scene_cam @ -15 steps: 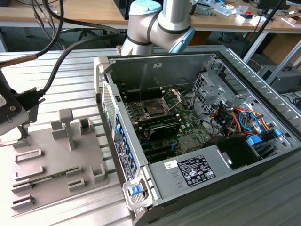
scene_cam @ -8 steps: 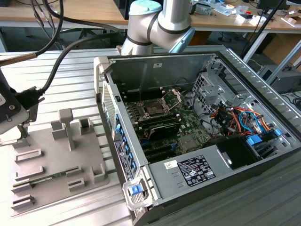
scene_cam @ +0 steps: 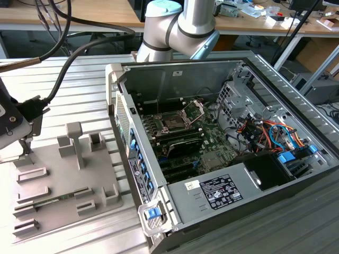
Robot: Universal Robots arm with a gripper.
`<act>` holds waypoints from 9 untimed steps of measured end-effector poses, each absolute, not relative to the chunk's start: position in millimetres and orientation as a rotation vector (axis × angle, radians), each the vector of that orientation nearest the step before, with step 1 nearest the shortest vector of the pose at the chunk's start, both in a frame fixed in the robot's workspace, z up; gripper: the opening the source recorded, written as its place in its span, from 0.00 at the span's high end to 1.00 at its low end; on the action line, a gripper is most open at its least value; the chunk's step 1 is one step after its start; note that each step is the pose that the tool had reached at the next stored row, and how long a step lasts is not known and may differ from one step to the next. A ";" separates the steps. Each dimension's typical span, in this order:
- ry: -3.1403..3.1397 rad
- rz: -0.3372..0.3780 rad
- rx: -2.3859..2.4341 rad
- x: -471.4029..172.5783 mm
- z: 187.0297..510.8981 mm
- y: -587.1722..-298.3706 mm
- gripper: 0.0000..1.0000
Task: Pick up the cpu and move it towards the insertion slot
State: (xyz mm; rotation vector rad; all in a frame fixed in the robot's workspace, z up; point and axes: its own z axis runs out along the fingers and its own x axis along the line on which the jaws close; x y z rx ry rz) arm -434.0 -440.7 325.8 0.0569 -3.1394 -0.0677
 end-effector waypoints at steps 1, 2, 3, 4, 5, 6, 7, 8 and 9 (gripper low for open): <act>-3.139 -0.068 0.057 -433.9 326.0 -440.7 0.45; -3.139 -0.068 0.057 -433.9 326.3 -440.7 0.45; -3.139 -0.068 0.057 -433.9 326.7 -440.7 0.45; -3.139 -0.068 0.057 -433.9 327.1 -440.7 0.45; -3.139 -0.068 0.057 -433.9 327.4 -440.7 0.45; -3.139 -0.068 0.057 -433.9 327.7 -440.7 0.45; -3.139 -0.068 0.057 -433.9 328.0 -440.7 0.45; -3.139 -0.068 0.057 -433.9 328.5 -440.7 0.45; -3.139 -0.068 0.057 -433.9 328.8 -440.7 0.45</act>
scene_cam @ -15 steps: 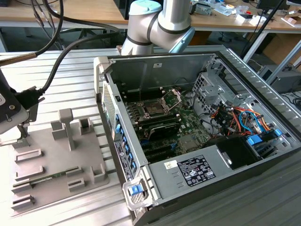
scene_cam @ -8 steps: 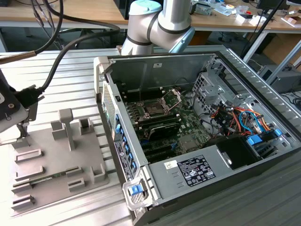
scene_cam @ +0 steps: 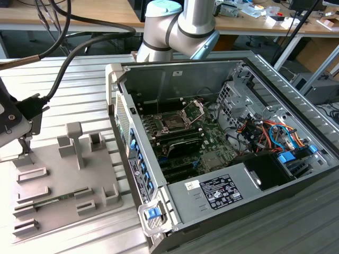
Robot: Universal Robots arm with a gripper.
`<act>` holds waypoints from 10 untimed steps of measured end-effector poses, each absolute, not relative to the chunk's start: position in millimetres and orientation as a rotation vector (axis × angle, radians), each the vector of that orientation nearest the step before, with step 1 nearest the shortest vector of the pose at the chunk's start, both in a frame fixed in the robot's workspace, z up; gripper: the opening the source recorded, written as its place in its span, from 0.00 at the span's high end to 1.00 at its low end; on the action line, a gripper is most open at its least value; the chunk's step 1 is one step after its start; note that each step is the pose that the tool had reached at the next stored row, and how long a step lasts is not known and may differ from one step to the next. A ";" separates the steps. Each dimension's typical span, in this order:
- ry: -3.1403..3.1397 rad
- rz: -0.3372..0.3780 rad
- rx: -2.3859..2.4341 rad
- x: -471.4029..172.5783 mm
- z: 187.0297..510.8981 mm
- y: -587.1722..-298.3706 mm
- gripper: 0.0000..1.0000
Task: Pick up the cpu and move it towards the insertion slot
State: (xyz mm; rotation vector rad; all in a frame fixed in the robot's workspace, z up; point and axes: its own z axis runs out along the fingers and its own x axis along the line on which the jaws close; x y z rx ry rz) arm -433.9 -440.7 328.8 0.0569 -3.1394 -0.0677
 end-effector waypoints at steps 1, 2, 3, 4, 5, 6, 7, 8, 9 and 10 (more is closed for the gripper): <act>-3.139 -0.068 0.057 -433.9 329.1 -440.7 0.45; -3.139 -0.068 0.057 -434.0 329.6 -440.7 0.45; -3.139 -0.068 0.057 -433.9 329.9 -440.7 0.45; -3.139 -0.068 0.057 -433.9 330.3 -440.7 0.45; -3.139 -0.068 0.057 -433.9 330.8 -440.7 0.45; -3.139 -0.068 0.057 -433.9 331.3 -440.7 0.45; -3.139 -0.068 0.057 -434.0 331.6 -440.7 0.45; -3.139 -0.068 0.057 -433.9 332.0 -440.7 0.45; -3.139 -0.068 0.057 -433.9 332.2 -440.7 0.45; -3.139 -0.068 0.057 -433.9 333.1 -440.7 0.45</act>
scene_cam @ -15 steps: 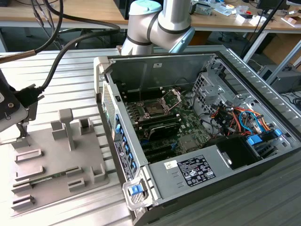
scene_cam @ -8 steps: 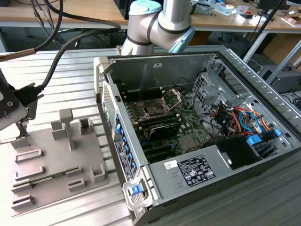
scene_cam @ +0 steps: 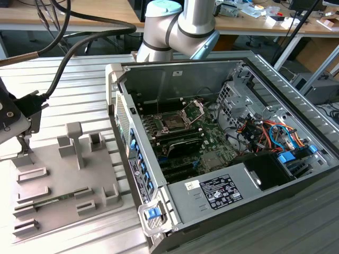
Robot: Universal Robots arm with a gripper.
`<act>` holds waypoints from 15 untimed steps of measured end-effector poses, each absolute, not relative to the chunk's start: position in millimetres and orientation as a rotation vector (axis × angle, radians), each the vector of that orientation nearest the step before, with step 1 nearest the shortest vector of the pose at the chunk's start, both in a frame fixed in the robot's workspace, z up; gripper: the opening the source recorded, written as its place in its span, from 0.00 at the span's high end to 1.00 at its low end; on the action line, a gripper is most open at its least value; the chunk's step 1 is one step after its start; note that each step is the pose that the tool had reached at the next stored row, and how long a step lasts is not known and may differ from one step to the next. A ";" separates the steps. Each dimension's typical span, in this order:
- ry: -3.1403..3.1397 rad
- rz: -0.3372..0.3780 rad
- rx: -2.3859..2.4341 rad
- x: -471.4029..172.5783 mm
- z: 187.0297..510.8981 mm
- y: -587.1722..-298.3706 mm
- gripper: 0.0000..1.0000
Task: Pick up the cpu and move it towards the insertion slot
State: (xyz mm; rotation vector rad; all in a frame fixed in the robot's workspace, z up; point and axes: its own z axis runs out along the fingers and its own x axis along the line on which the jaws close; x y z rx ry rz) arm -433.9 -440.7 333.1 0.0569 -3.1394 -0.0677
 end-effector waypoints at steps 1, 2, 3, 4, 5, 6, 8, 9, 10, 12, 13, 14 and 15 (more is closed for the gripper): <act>-3.139 -0.068 0.057 -433.9 333.7 -440.7 0.45; -3.139 -0.068 0.057 -433.9 334.3 -440.7 0.45; -3.139 -0.068 0.057 -433.9 334.8 -440.7 0.45; -3.139 -0.068 0.057 -433.9 335.1 -440.7 0.45; -3.139 -0.068 0.057 -433.9 335.5 -440.7 0.45; -3.139 -0.068 0.057 -433.9 335.9 -440.7 0.45; -3.139 -0.068 0.057 -433.9 339.4 -440.7 0.45; -3.139 -0.068 0.057 -433.9 340.6 -440.7 0.45; -3.139 -0.068 0.057 -433.9 343.9 -440.7 0.45; -3.139 -0.068 0.057 -433.9 344.9 -440.7 0.45; -3.139 -0.067 0.057 -434.0 345.3 -440.7 0.45; -3.139 -0.068 0.057 -434.0 345.7 -440.7 0.45; -3.139 -0.068 0.057 -433.9 346.1 -440.7 0.45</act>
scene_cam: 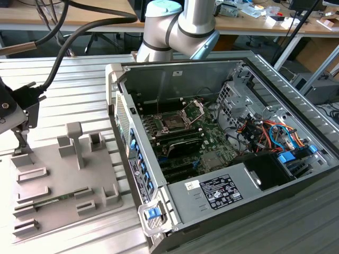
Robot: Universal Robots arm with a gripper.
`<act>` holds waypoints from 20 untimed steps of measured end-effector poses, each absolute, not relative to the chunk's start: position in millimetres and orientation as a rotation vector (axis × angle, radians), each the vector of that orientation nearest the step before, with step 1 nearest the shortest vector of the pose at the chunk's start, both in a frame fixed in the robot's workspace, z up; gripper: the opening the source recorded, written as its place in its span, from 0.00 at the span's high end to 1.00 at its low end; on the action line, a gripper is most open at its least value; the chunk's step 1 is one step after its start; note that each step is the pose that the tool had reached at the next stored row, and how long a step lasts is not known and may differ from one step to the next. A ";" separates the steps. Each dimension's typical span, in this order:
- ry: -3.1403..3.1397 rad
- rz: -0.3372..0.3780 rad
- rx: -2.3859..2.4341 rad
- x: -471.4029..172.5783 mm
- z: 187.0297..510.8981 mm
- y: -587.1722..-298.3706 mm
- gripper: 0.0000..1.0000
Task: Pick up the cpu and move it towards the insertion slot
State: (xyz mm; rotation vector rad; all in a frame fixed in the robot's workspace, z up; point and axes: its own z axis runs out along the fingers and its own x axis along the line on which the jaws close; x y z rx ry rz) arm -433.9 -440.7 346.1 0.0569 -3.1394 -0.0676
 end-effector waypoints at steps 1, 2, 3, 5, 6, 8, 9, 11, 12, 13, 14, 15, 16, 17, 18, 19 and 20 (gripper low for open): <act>-3.139 -0.068 0.057 -433.9 346.5 -440.7 0.45; -3.139 -0.068 0.057 -433.9 346.9 -440.7 0.45; -3.139 -0.068 0.057 -433.9 347.4 -440.7 0.45; -3.139 -0.068 0.057 -434.0 348.8 -440.7 0.45; -3.139 -0.068 0.057 -433.9 349.2 -440.7 0.45; -3.139 -0.068 0.057 -433.9 350.4 -440.7 0.45; -3.139 -0.068 0.057 -433.9 350.9 -440.7 0.45; -3.139 -0.068 0.057 -433.9 351.7 -440.7 0.45; -3.139 -0.068 0.057 -433.9 352.0 -440.7 0.45; -3.139 -0.068 0.057 -433.9 352.7 -440.7 0.45; -3.139 -0.068 0.057 -433.9 353.0 -440.7 0.45; -3.139 -0.068 0.057 -433.9 353.4 -440.7 0.45; -3.139 -0.068 0.057 -433.9 354.0 -440.7 0.45; -3.139 -0.068 0.057 -433.9 354.4 -440.7 0.45; -3.139 -0.068 0.057 -434.0 355.1 -440.7 0.45; -3.139 -0.068 0.057 -433.9 356.3 -440.7 0.45; -3.139 -0.068 0.057 -433.9 357.0 -440.7 0.45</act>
